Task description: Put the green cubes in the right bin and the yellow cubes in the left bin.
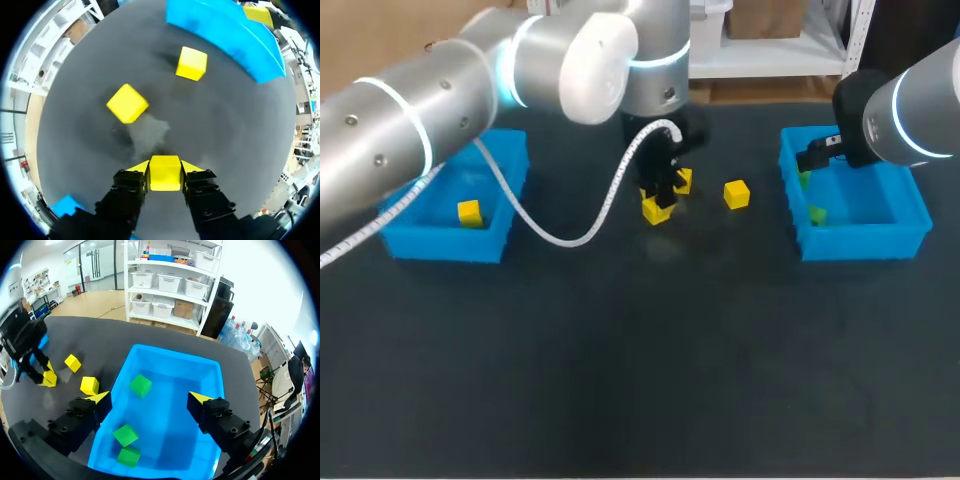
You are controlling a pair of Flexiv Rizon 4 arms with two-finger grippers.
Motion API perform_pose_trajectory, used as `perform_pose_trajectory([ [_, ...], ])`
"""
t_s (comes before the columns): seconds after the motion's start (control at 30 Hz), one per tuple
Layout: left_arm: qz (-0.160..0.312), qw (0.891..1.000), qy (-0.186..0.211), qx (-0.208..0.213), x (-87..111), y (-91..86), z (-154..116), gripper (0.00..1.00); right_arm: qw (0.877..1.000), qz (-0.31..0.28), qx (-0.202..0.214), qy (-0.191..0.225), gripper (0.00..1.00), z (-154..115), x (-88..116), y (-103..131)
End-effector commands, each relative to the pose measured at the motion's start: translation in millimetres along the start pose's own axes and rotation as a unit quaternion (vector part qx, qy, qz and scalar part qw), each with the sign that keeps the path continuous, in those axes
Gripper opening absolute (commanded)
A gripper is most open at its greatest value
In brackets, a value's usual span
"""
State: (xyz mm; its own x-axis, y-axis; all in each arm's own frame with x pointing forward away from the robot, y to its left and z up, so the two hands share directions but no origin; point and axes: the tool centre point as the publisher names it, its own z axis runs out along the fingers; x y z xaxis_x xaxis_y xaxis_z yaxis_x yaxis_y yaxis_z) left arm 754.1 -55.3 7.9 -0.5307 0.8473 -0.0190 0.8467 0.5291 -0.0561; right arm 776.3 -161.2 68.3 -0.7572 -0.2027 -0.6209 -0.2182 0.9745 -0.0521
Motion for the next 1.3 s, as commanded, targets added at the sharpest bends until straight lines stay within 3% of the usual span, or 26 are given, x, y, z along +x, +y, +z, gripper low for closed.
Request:
perform_pose_trajectory([
  [0.03,-0.016,0.999,-0.033,-0.02,26.3,4.8,-21,0.0,1.0,0.0,0.001,-0.002,1.0,0,1,0],
  [0.23,-0.115,0.988,-0.074,-0.074,66.9,47.2,-63,0.0,1.0,0.0,0.001,-0.002,1.0,0,1,0],
  [0.5,-0.253,0.955,-0.092,-0.125,145.2,97.9,-93,0.0,1.0,0.0,0.001,-0.002,1.0,0,1,0],
  [0.7,-0.338,0.927,-0.099,-0.13,201.2,114.8,-91,0.0,1.0,0.0,0.001,-0.002,1.0,0,1,0],
  [0.9,-0.402,0.901,-0.095,-0.13,239.6,118.3,-79,0.0,1.0,0.0,0.001,-0.002,1.0,0,1,0],
  [0.93,-0.408,0.899,-0.09,-0.131,242.5,117.6,-78,0.14,1.0,0.0,0.001,-0.002,1.0,0,1,0],
  [0.97,-0.412,0.897,-0.092,-0.13,244.5,117.0,-76,0.96,1.0,0.0,0.001,-0.002,1.0,0,1,0],
  [1.0,-0.418,0.894,-0.096,-0.128,246.2,116.4,-75,1.0,1.0,0.0,0.001,-0.002,1.0,0,1,0],
  [1.2,-0.423,0.89,-0.114,-0.129,243.6,115.8,-75,1.0,1.0,0.0,0.001,-0.002,1.0,0,1,0],
  [1.3,-0.409,0.894,-0.13,-0.128,231.3,114.0,-81,1.0,1.0,0.0,0.001,-0.002,1.0,0,1,0],
])
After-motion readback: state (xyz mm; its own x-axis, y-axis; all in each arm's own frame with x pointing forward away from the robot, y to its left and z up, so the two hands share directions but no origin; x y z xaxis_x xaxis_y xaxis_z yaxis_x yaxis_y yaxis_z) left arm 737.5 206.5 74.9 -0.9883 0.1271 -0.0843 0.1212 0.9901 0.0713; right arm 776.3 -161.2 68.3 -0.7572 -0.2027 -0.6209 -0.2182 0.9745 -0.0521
